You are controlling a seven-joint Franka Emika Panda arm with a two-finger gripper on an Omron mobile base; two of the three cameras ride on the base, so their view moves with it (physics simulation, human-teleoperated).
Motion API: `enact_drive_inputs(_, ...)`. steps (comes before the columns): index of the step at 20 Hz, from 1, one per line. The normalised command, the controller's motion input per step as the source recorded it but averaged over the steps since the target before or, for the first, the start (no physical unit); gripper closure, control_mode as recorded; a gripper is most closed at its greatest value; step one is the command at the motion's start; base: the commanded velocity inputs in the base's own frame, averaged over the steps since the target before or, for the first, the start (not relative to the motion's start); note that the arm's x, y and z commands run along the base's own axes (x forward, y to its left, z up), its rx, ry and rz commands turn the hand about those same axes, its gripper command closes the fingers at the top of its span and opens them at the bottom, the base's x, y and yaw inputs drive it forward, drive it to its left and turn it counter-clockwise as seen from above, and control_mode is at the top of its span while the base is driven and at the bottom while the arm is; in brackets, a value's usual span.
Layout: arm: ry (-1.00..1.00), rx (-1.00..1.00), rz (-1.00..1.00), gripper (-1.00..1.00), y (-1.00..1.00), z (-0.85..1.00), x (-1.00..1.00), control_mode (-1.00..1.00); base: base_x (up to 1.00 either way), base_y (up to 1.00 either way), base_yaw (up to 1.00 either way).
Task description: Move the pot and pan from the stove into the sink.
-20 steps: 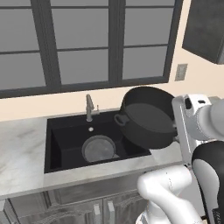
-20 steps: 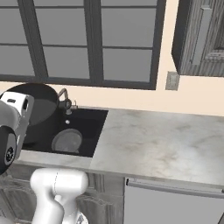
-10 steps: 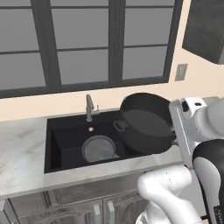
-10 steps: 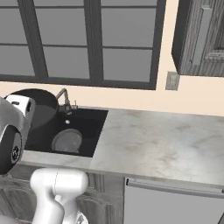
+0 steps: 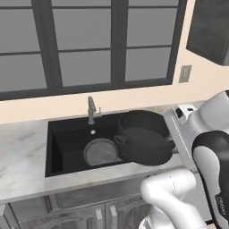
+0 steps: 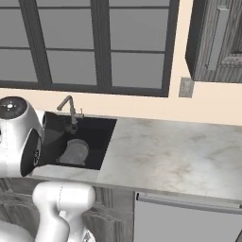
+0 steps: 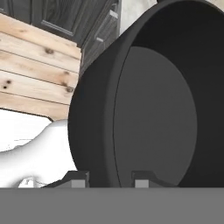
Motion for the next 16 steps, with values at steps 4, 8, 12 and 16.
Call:
enact_drive_inputs(4, 0.18, 0.0, 0.03, 1.0, 0.03, -0.3, 0.21, -1.0, 0.0, 0.0, 0.0)
enact_drive_inputs(8, 0.16, 0.0, 0.01, 1.0, 0.15, -0.3, 0.23, -1.0, 0.0, 0.0, 0.0)
enact_drive_inputs(12, 0.16, 0.0, 0.0, 1.0, 0.28, -0.22, 0.35, -1.0, 0.0, 0.0, 0.0)
enact_drive_inputs(16, 0.12, 0.0, 0.0, 1.0, 0.36, -0.21, 0.51, -1.0, 0.0, 0.0, 0.0)
